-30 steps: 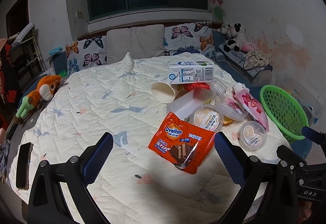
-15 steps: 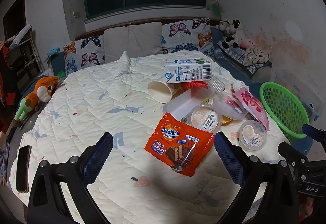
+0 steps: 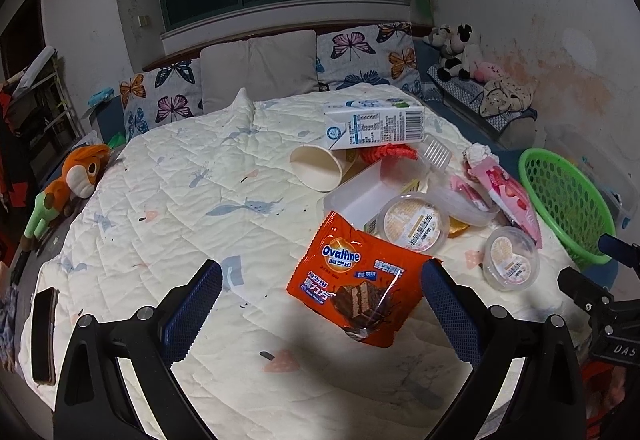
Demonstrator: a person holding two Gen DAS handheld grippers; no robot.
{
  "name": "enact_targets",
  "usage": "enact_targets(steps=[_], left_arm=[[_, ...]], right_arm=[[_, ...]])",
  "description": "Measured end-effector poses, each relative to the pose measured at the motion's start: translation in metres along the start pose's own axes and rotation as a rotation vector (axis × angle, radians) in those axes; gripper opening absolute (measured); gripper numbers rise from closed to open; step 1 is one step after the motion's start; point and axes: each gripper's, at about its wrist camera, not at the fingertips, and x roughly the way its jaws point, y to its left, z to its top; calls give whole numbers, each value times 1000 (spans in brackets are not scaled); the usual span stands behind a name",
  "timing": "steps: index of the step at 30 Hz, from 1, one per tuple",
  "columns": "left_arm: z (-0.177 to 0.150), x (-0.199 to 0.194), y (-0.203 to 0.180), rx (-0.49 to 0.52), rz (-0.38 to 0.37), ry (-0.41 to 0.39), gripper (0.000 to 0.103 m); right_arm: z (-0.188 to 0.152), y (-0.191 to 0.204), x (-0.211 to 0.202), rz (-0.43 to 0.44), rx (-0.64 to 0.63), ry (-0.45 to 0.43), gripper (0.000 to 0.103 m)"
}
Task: Collect trash
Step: 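Grasp the orange Ovaltine wrapper with the left gripper and lift it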
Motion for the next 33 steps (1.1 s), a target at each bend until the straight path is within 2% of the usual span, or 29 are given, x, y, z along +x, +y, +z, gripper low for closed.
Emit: enact_targets(steps=[11,17,24,28,33], left_arm=[[-14,28,7,7,-28,79,96],[-19,36,9,9,-37,106,96],[-23,41,15,-1,-62,128,96],[-24,42,16,-9,-95,136,96],[-25,43,5,24,-123,141,96]], right_arm=[[-4,-3,21,55,-29,54,99],[-7,3,37,106,-26,88,98],[-2,8,59,125,-29,113,96],[0,14,70,125,-45,120,92],[0,16,74,117,-60,124,77]])
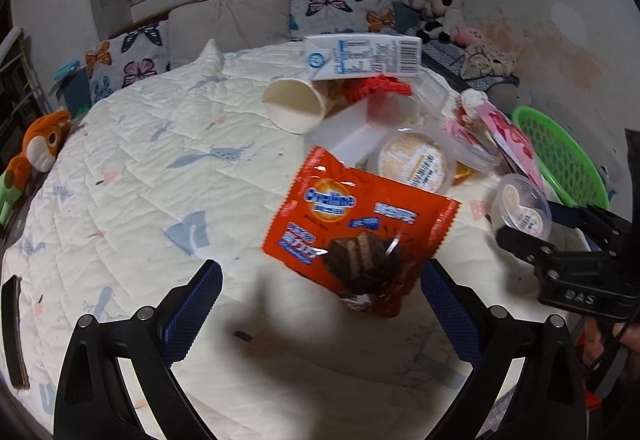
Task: Collect trash
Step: 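Grasp the orange Ovaltine wrapper with the left gripper and lift it, then carry the Ovaltine wrapper with the left gripper over the green basket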
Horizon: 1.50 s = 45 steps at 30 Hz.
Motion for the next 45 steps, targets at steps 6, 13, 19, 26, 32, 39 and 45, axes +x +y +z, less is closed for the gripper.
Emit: enact_targets(steps=[6,13,19,26,32,39,45], left_arm=[[4,7,-20,66,2,-8,96],[7,23,-33,115,22,-10,88],[7,34,-33,118,26,7,62],[8,28,-30,104,20,-8,32],[9,10,-28,97,23,-45,19],[14,-8,-30,98,8,-71,14],[21,-23,-36,100,-20,-95,11]], right_arm=[[-2,-4,-5,21,10,-3,66],[-3,-6,-19,37,15,-12,66],[-1,-2,-31,18,-7,-20,66],[-2,2,-39,-15,-34,-37,66],[-1,3,-47,-23,-40,-54,66],[-2,-2,-54,-32,-24,-71,66],[-2,-11,-59,-45,-10,-82,66]])
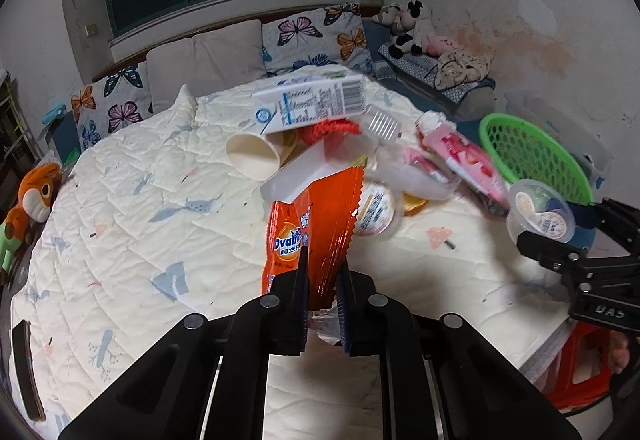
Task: Collect trash
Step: 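Carry the Ovaltine wrapper with the left gripper over the green basket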
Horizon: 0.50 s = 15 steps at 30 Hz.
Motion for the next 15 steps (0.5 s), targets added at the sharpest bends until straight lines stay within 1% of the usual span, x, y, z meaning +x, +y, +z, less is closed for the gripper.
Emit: enact_targets(steps=[3,9,15], left_arm=[[5,-5,-5,11,-7,-14,11],[17,-12,-16,25,-50,-32,10],[38,-11,-37,57,-100,-46,10]], right_arm=[[1,-5,-4,-8,12,-11,66],[0,-18,-9,-29,29,-24,66],[1,-43,-13,-69,69,-40,66]])
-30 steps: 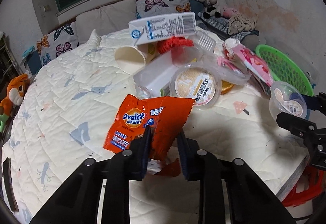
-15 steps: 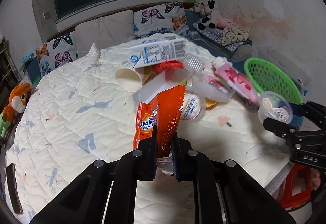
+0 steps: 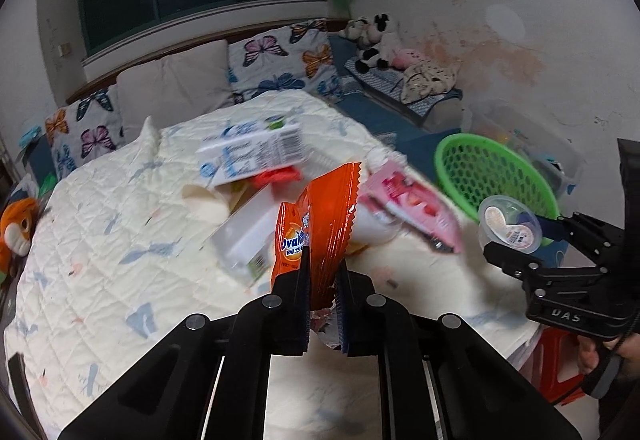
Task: Collect trash
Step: 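Carry the Ovaltine wrapper with the left gripper over the green basket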
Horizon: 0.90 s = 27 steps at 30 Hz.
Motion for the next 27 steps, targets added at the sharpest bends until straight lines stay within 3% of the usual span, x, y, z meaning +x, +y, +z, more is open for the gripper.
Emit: enact_targets(steps=[15,27], left_arm=[[42,37,-63,96,-60,-6,9],[46,39,-68,118,-26,6,9]], right_arm=[[7,-108,17,-147,151,12,66],[-2,-132,40,-160,199,65,66]])
